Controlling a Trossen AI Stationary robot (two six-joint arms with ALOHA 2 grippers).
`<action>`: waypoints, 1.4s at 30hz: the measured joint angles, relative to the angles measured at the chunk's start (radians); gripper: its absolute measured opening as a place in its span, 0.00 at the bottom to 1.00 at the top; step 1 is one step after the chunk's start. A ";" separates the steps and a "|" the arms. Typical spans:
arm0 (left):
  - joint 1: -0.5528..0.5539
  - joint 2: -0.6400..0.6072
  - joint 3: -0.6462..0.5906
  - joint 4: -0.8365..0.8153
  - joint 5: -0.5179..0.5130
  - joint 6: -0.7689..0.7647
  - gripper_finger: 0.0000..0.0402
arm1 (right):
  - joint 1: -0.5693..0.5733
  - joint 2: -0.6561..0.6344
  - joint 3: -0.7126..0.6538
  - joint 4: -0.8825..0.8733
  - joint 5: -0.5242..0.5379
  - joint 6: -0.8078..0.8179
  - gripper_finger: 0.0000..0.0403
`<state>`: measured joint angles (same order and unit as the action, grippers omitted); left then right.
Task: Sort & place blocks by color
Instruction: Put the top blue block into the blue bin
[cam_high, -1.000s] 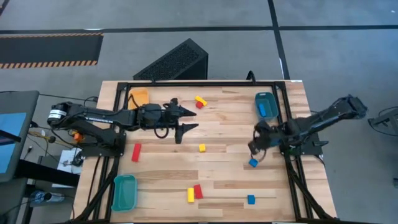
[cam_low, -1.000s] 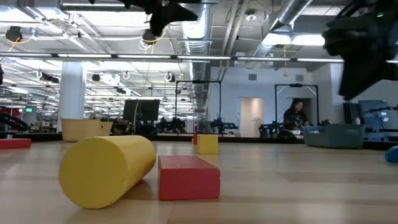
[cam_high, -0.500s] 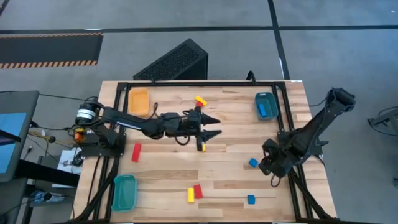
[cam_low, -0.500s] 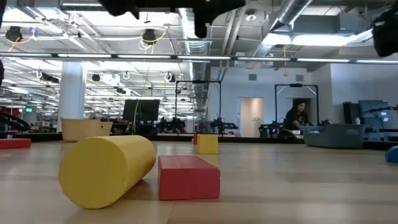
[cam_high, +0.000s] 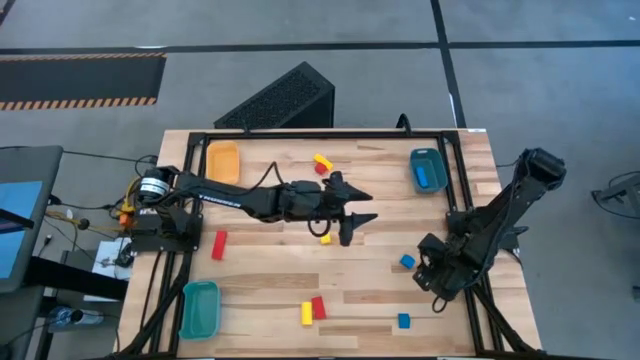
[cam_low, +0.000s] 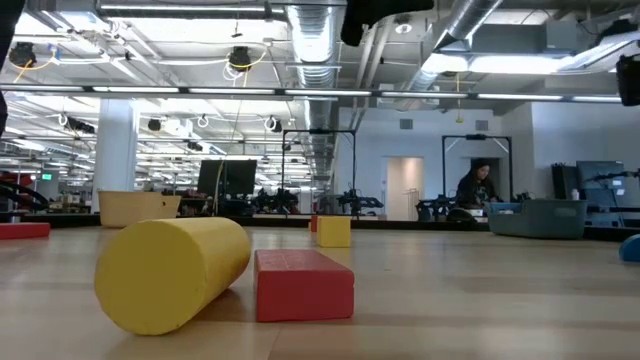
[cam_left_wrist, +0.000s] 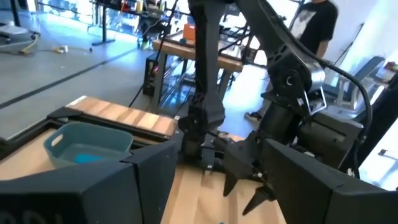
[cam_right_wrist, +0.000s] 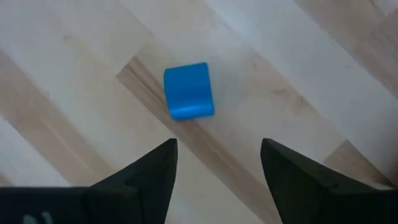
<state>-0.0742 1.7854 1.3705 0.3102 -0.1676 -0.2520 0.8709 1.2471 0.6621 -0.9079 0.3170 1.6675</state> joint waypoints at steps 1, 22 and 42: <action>0.000 -0.001 0.006 -0.015 -0.003 0.000 0.59 | -0.008 0.007 0.000 0.008 0.000 0.009 0.63; 0.045 -0.017 0.161 -0.283 0.073 0.044 0.72 | 0.004 0.004 0.000 0.085 0.034 -0.023 0.63; 0.105 -0.135 -0.099 -0.290 0.179 0.087 0.72 | -0.068 0.017 -0.006 0.186 0.002 -0.228 0.63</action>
<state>0.0312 1.6500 1.2712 0.0205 0.0116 -0.1649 0.8029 1.2640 0.6559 -0.7218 0.3193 1.4397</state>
